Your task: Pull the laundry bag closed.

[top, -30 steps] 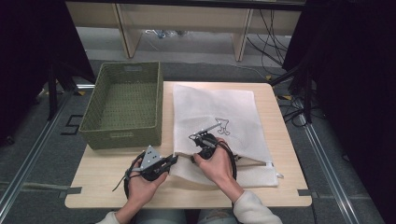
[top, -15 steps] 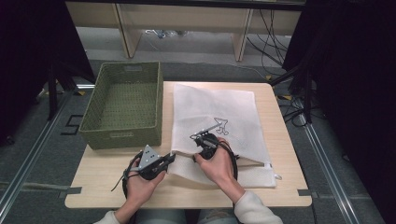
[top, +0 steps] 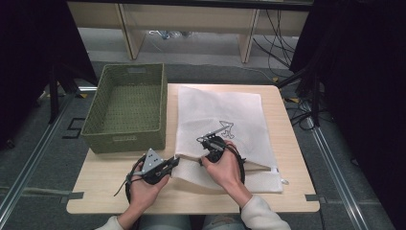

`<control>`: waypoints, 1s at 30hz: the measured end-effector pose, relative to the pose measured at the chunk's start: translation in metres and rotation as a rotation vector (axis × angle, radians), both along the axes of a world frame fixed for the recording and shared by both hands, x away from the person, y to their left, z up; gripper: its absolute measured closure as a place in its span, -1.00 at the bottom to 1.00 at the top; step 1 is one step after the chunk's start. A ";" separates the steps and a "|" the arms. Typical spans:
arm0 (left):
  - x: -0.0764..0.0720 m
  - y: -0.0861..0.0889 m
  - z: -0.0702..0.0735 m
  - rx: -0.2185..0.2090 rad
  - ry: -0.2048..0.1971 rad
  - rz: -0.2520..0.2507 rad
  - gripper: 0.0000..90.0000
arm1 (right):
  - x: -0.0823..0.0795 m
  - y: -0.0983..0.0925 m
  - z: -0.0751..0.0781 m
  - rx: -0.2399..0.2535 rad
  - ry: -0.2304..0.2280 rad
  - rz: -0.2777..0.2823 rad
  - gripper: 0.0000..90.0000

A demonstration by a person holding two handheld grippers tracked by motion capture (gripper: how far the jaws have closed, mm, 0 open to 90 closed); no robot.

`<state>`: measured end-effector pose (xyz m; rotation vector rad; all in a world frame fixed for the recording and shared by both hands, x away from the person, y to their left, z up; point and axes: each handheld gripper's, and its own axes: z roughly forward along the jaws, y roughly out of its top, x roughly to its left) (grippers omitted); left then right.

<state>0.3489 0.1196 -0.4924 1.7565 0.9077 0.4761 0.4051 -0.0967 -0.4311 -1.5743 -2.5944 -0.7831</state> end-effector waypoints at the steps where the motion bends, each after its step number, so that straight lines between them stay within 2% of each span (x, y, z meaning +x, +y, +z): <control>1: 0.000 0.000 0.000 0.000 0.000 0.000 0.89 | 0.001 -0.001 -0.001 0.003 -0.009 0.018 0.97; 2: -0.001 -0.001 0.000 -0.017 0.011 0.013 0.89 | 0.001 -0.002 -0.001 -0.003 -0.006 0.014 0.97; 3: 0.000 0.000 0.000 -0.006 0.001 0.010 0.89 | 0.002 -0.003 -0.001 -0.004 -0.007 0.012 0.97; 5: -0.001 -0.001 0.000 -0.014 0.009 0.014 0.89 | 0.002 -0.004 -0.001 0.003 0.001 0.008 0.97; 6: 0.000 0.000 0.000 -0.001 -0.002 0.003 0.89 | 0.004 -0.005 -0.002 -0.003 -0.016 0.026 0.97; 8: 0.000 0.000 0.000 -0.002 -0.001 0.004 0.89 | 0.004 -0.005 -0.002 -0.001 -0.019 0.032 0.97; 9: -0.001 -0.001 0.000 -0.018 0.010 0.016 0.89 | 0.003 -0.004 -0.001 -0.003 -0.014 0.023 0.97; 12: -0.001 0.000 0.000 -0.011 0.003 0.020 0.89 | 0.003 -0.005 -0.001 -0.028 -0.007 0.010 0.97; 13: 0.000 0.001 0.000 -0.007 0.001 0.018 0.89 | 0.003 -0.006 -0.001 -0.025 0.017 0.011 0.97; 16: 0.000 0.001 0.000 -0.004 -0.001 0.018 0.89 | 0.003 -0.007 0.001 -0.020 -0.005 0.011 0.97; 18: 0.000 0.001 0.000 -0.004 -0.001 0.016 0.89 | 0.004 -0.009 0.002 -0.001 -0.012 0.042 0.97; 22: 0.000 0.001 0.000 -0.006 -0.001 0.015 0.89 | 0.003 -0.009 0.001 0.005 0.012 0.014 0.97; 23: 0.000 0.002 0.000 -0.004 -0.001 0.017 0.89 | 0.003 -0.007 0.002 -0.027 0.020 -0.013 0.97; 24: 0.000 0.002 0.000 -0.006 -0.001 0.017 0.89 | 0.005 -0.010 0.000 -0.029 -0.002 0.019 0.97; 25: 0.000 0.002 0.000 -0.006 -0.001 0.017 0.89 | 0.004 -0.010 0.001 -0.024 0.013 0.001 0.97; 28: 0.000 0.002 0.000 -0.016 0.002 0.010 0.89 | 0.004 -0.011 0.002 -0.021 0.014 0.002 0.97; 30: 0.000 0.002 0.001 -0.004 -0.003 0.019 0.89 | 0.003 -0.010 0.004 -0.021 0.023 -0.003 0.97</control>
